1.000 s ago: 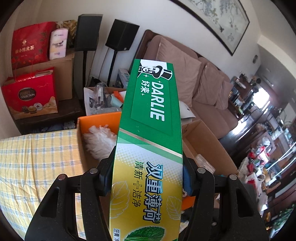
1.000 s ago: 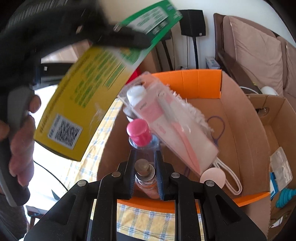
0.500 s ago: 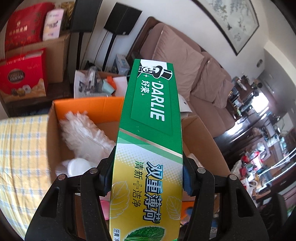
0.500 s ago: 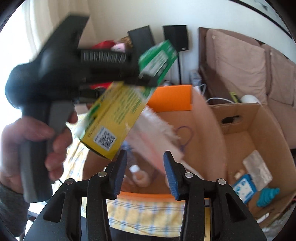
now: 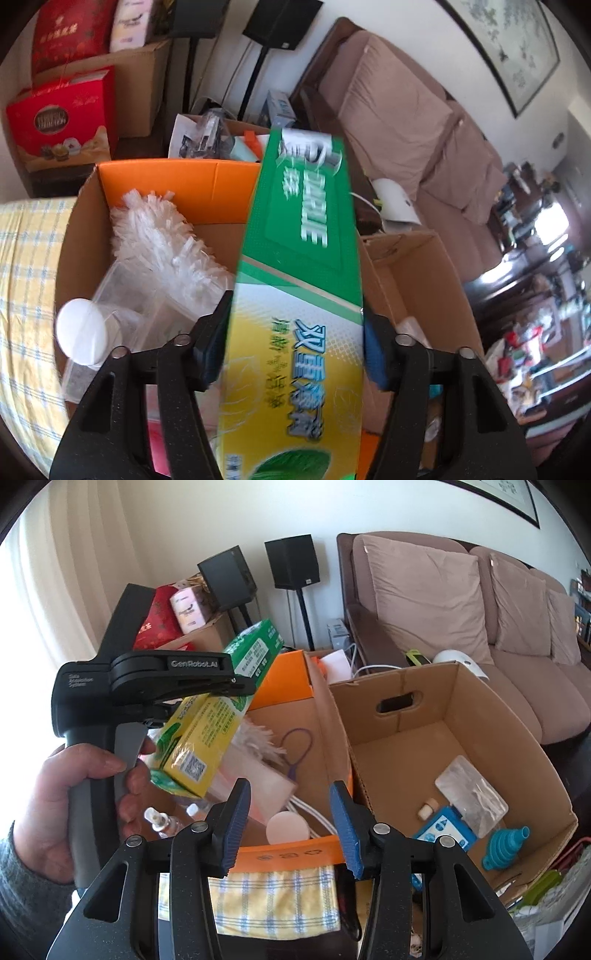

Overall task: Organize objects
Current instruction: 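Open both grippers to drop the toothpaste box and glass bottle into the box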

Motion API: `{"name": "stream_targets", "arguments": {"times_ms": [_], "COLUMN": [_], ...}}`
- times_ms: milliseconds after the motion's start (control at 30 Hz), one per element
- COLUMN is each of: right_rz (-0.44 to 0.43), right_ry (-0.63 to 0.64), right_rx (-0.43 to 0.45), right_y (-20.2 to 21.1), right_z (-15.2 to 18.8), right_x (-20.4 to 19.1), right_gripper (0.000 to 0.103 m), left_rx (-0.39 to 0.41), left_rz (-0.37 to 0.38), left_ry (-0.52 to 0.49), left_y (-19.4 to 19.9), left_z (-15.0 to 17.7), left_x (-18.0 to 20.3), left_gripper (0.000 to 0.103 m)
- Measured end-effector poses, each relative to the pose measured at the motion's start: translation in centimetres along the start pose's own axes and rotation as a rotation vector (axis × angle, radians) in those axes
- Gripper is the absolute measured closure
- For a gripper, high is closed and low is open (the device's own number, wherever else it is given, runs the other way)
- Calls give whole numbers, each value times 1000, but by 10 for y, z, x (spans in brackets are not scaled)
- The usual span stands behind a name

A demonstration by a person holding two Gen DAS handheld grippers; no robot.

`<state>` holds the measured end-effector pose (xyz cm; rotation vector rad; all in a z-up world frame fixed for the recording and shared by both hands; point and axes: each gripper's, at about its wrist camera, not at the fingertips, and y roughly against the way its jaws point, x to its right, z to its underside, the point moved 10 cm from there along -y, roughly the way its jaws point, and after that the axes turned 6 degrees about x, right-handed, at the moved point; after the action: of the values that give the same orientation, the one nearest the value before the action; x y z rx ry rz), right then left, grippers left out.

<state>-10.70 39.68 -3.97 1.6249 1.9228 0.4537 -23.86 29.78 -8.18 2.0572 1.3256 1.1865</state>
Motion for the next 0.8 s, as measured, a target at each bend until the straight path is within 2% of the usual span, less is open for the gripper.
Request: {"name": "stream_targets", "arguments": {"times_ms": [33, 200, 400, 433, 500, 700, 800], "right_rz": [2, 3, 2, 0, 4, 7, 15], "right_ry": [-2, -6, 7, 10, 19, 50, 74], "right_rx": [-2, -7, -10, -10, -9, -1, 4], "right_y": [-1, -5, -8, -8, -9, -12, -14], "right_z": [1, 5, 9, 10, 10, 8, 7], "right_x": [2, 4, -3, -5, -9, -25, -35], "right_gripper": [57, 56, 52, 52, 50, 40, 33], "left_rx": [-4, -1, 28, 34, 63, 130, 144], "left_rz": [9, 8, -13, -22, -33, -64, -79], "left_ry": [4, -59, -142, -157, -185, -220, -209], "left_y": [-1, 4, 31, 38, 55, 101, 114], "left_z": [0, -2, -5, -6, -8, -7, -6], "left_x": [2, 11, 10, 9, 4, -23, -44], "left_gripper": [28, 25, 23, 20, 13, 8, 0]}}
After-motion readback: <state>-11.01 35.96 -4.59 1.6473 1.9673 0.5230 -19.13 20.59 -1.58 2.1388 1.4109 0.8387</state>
